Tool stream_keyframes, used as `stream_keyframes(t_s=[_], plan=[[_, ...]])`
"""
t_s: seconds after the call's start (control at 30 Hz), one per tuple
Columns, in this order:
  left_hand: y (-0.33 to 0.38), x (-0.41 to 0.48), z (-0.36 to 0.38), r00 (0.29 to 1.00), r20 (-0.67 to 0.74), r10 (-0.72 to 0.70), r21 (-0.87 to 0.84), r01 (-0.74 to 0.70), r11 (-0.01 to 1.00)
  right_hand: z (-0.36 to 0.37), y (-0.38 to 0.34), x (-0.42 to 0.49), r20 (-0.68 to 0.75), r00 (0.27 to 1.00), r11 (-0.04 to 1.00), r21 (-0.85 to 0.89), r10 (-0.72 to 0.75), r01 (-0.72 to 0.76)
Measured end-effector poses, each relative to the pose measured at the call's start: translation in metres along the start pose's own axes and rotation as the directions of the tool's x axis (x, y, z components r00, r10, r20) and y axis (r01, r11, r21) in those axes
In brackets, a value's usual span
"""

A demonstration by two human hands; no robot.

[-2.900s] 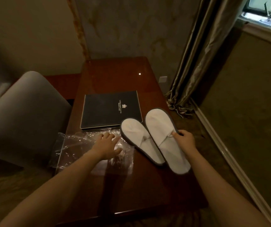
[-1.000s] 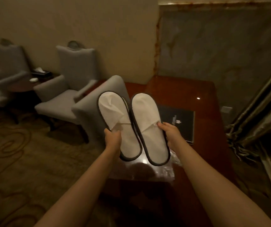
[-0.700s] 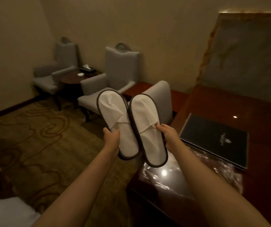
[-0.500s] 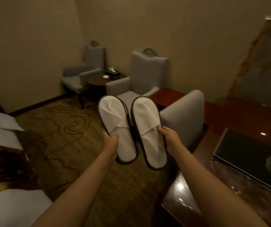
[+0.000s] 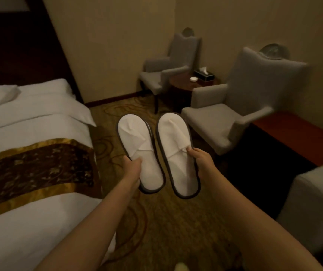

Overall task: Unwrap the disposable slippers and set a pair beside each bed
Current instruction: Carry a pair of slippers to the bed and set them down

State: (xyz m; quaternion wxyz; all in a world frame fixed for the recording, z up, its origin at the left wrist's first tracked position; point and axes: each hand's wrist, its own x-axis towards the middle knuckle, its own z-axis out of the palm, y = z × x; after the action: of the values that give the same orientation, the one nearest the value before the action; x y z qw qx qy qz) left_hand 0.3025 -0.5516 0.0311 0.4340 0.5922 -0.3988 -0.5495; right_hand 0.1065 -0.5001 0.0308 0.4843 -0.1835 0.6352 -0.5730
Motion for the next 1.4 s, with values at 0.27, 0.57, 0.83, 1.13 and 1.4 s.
stream_keyframes(t_s=[0.27, 0.57, 0.83, 1.13, 1.4], plan=[[0.002, 0.127, 0.029, 0.981, -0.161, -0.109, 0.027, 0.114, 0.993, 0.061, -0.019, 0.143, 0.120, 0.985, 0.990, -0.087, 0.120, -0.110], [0.029, 0.251, 0.070, 0.960, -0.236, -0.153, -0.019, 0.153, 0.988, 0.112, -0.057, 0.276, 0.182, 0.971, 0.980, -0.155, 0.154, -0.127], [0.049, 0.380, 0.087, 0.948, -0.262, -0.183, -0.080, 0.167, 0.983, 0.180, -0.081, 0.395, 0.265, 0.947, 0.974, -0.185, 0.179, -0.133], [0.085, 0.536, 0.098, 0.933, -0.286, -0.220, -0.106, 0.198, 0.974, 0.278, -0.121, 0.525, 0.286, 0.930, 0.956, -0.244, 0.230, -0.161], [0.106, 0.655, 0.113, 0.908, -0.313, -0.277, -0.185, 0.228, 0.956, 0.346, -0.150, 0.639, 0.315, 0.912, 0.932, -0.326, 0.264, -0.157]])
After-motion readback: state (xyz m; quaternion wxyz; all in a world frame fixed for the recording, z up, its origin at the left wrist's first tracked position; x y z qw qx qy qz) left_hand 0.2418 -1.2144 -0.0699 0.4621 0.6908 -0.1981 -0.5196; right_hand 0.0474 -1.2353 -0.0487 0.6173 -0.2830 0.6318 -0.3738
